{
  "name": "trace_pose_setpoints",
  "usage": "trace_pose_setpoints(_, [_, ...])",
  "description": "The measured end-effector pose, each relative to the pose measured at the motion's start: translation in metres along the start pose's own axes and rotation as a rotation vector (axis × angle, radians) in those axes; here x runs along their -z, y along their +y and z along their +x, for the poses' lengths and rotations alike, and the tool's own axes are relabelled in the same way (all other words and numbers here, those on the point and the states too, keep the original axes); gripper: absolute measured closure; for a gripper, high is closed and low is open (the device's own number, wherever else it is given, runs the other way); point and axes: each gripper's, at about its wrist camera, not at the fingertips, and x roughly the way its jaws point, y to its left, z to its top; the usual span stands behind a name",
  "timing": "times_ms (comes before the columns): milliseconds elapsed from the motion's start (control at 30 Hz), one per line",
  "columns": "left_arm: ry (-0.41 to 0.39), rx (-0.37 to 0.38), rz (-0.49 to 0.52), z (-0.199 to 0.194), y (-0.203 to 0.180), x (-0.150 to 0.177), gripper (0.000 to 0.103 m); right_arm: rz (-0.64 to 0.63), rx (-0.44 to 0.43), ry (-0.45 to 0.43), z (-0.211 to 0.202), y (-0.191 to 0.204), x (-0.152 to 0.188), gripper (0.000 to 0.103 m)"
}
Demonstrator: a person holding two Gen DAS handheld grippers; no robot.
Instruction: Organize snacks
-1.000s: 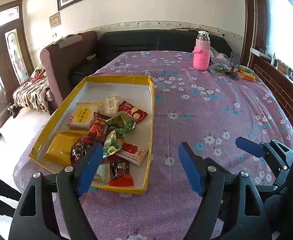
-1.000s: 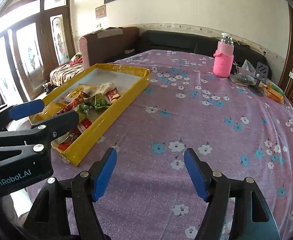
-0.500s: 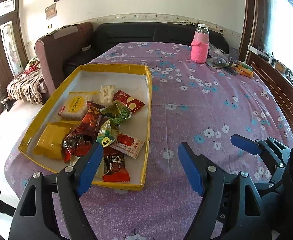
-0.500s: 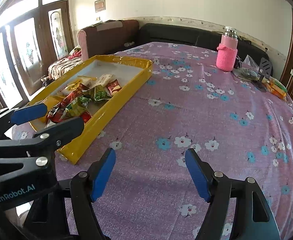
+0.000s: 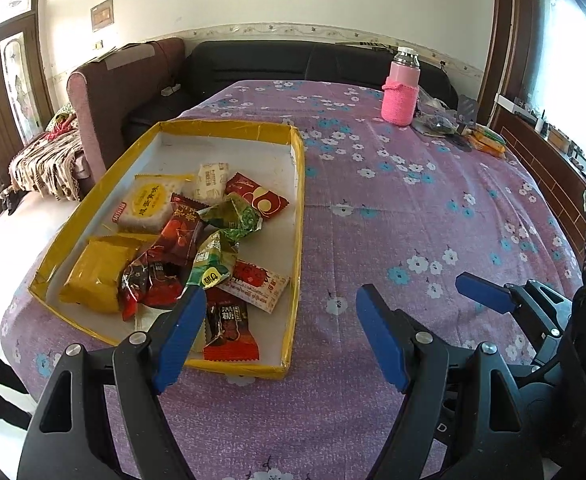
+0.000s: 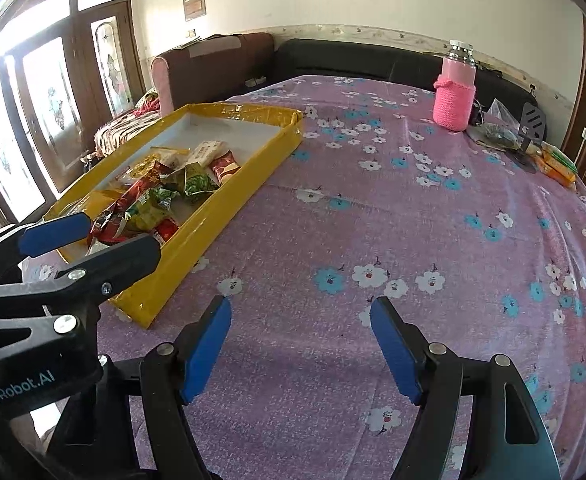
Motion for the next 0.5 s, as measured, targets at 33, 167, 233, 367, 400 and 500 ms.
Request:
trace_pose_setpoints(33, [0.002, 0.001, 0.001, -0.0002, -0.0002, 0.0000, 0.025, 0.000, 0.001, 0.000, -0.0001, -0.0001, 0.0000, 0.029])
trace_pose_setpoints(167, [0.003, 0.003, 0.000, -0.0007, -0.0002, 0.0001, 0.025, 0.008, 0.001, 0.002, 0.0006, -0.0018, 0.0000, 0.029])
trace_pose_setpoints(233, [0.002, 0.004, -0.001, -0.0006, -0.0001, 0.0001, 0.025, 0.010, 0.001, 0.003, 0.0003, -0.0025, 0.0003, 0.029])
trace_pose_setpoints(367, [0.000, 0.006, -0.002, -0.0015, -0.0007, 0.0002, 0.025, 0.010, 0.000, 0.000, -0.0002, -0.0028, 0.0007, 0.029])
trace_pose_setpoints(400, [-0.001, 0.006, -0.002, -0.0016, -0.0007, 0.0006, 0.025, 0.010, 0.000, -0.001, -0.0005, -0.0027, 0.0010, 0.029])
trace_pose_setpoints(500, [-0.002, 0.007, -0.003, -0.0014, -0.0007, 0.0008, 0.025, 0.010, 0.000, -0.002, -0.0014, -0.0019, 0.0014, 0.029])
